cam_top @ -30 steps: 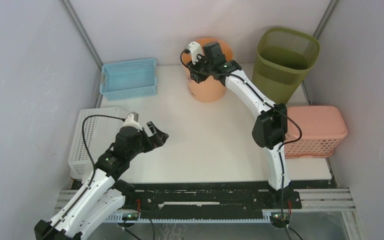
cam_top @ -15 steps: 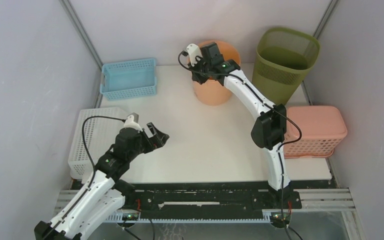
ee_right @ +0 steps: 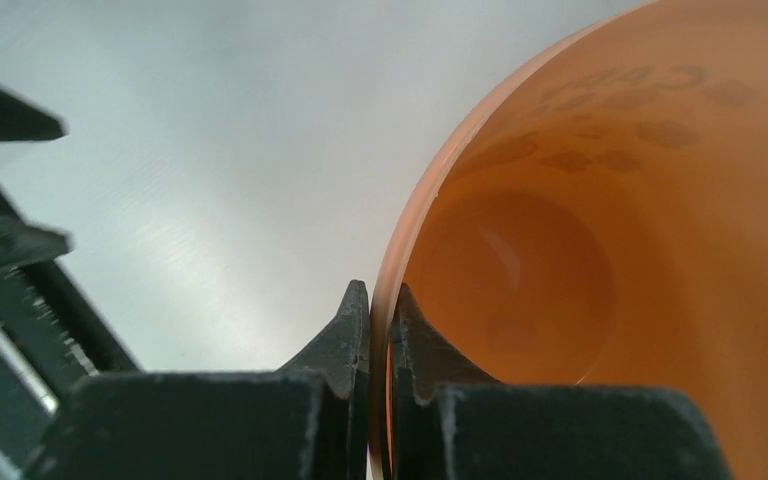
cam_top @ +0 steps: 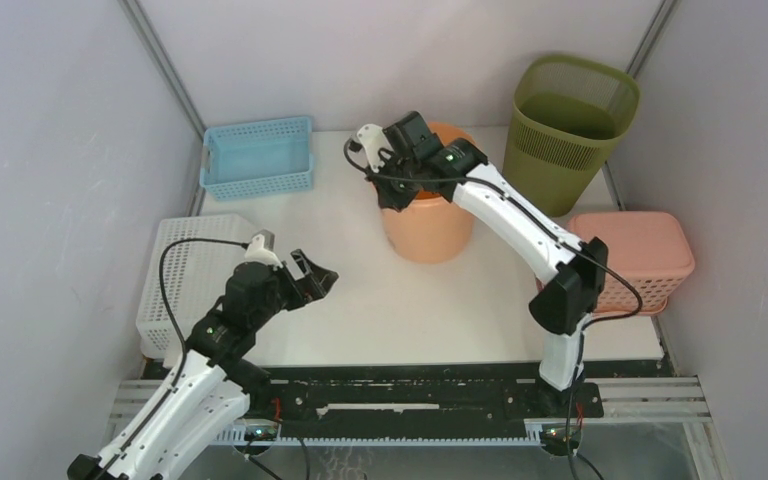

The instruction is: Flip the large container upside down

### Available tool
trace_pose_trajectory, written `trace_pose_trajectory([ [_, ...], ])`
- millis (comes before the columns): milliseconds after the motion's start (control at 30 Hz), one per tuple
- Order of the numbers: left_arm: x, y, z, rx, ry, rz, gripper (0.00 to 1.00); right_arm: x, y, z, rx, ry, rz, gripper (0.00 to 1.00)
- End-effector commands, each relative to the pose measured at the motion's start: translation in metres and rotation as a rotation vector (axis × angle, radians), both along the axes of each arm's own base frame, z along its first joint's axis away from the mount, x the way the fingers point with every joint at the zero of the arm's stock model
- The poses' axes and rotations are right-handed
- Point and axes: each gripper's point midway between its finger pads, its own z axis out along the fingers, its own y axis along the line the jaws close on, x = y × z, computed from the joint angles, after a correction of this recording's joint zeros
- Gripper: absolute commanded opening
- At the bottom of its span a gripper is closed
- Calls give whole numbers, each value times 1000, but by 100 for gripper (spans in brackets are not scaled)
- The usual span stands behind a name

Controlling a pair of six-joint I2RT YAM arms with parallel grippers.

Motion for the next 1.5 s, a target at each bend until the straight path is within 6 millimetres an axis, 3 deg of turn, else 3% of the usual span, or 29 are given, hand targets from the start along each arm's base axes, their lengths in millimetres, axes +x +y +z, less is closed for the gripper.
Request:
trace_pose_trajectory([
  [0,-5,-3,5,-31,-21,-16,100,-46,-4,40,56,-32,-31,2],
  [200,-12,1,5,-44,-31,-8,100,-95,-12,2,49,71,-115,4],
  [300,-16,4,6,-50,-38,0,100,-114,-10,-8,83,83,-138,6],
  [367,-17,6,5,-49,-40,3,100,-120,-9,-15,99,90,-160,8],
  [500,-19,7,7,-47,-46,6,100,-129,-20,-27,59,97,-205,27],
  [633,-18,7,7,-47,-50,6,100,-138,-26,-21,38,100,-206,42],
  [867,-12,3,6,-39,-44,-5,100,-143,-32,-21,-28,117,-214,50],
  [967,-12,2,3,-36,-38,-8,100,-142,-35,-30,-88,136,-219,47],
  [1067,-12,3,1,-29,-35,-8,100,-141,-36,-39,-144,151,-220,31],
  [1200,-12,4,1,-25,-35,-5,100,-143,-35,-46,-188,165,-199,18],
  [1300,-11,4,1,-22,-34,-4,100,-139,-35,-45,-203,152,-202,0],
  [1467,-10,3,1,-17,-30,-8,100,-139,-32,-41,-184,148,-192,0],
])
